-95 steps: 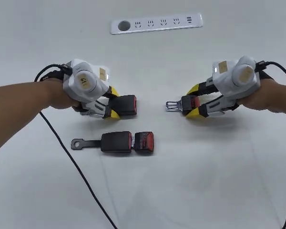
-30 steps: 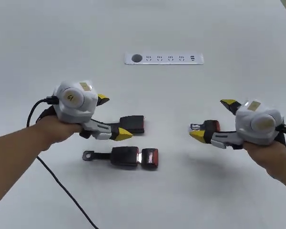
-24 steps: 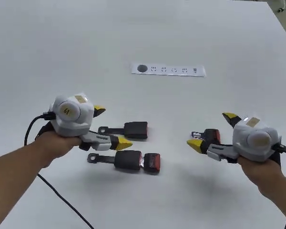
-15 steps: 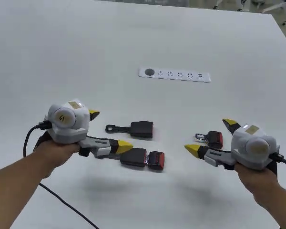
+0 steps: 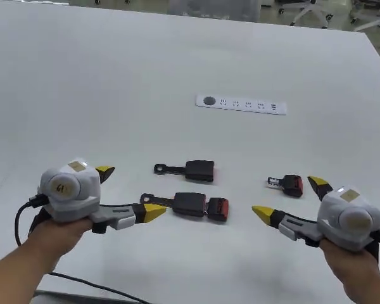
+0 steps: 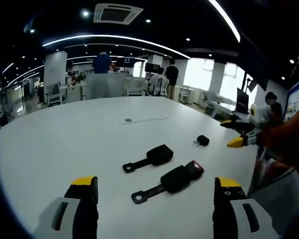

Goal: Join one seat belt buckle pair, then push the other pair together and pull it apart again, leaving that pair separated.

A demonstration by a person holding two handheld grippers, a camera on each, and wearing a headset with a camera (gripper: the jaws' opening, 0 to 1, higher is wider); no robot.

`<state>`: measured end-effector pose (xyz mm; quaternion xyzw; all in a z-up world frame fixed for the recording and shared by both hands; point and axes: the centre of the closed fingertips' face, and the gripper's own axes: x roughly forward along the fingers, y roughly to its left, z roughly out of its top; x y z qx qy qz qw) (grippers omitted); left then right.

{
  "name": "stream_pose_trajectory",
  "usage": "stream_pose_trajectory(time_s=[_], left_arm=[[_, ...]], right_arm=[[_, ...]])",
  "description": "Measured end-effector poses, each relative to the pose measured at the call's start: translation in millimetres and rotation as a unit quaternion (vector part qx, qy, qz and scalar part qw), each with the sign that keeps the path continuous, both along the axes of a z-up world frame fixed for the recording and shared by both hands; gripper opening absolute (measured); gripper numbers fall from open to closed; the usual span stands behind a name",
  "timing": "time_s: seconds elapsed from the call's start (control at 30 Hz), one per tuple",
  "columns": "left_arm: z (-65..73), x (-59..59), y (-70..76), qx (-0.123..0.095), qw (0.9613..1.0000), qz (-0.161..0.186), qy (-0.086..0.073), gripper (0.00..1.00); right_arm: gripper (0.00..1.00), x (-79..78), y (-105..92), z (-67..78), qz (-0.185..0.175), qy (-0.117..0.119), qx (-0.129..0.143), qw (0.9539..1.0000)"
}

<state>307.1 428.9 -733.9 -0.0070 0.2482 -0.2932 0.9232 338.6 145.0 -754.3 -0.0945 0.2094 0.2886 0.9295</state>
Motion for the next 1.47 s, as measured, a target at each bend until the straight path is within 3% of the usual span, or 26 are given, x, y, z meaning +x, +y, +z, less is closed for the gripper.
stream_pose_trajectory(time_s=[0.17, 0.27, 0.6, 0.87, 1.47], left_arm=[[1.5, -15.5, 9.3, 0.001, 1.0000, 0.003, -0.008, 1.00], [-0.4, -24.2, 16.1, -0.001, 1.0000, 0.006, -0.004, 1.00], [0.2, -40.4, 30.0, -0.006, 0.9999, 0.011, -0.008, 1.00], [-4.4, -46.0, 32.5, -0.005, 0.9999, 0.009, -0.001, 1.00], [-2.1, -46.7, 29.9, -0.008, 1.0000, 0.002, -0.005, 1.00]], right_arm=[[0.92, -16.7, 1.3, -0.6, -0.005, -0.001, -0.001, 1.0000], [0.92, -25.4, -1.1, -4.4, -0.017, 0.003, 0.002, 0.9998], [0.93, -43.7, -3.6, -4.2, -0.031, 0.006, 0.002, 0.9995], [0.94, -46.8, -10.0, -4.9, -0.036, 0.006, -0.004, 0.9993], [0.94, -51.1, -1.8, -6.0, -0.030, 0.007, -0.005, 0.9995]])
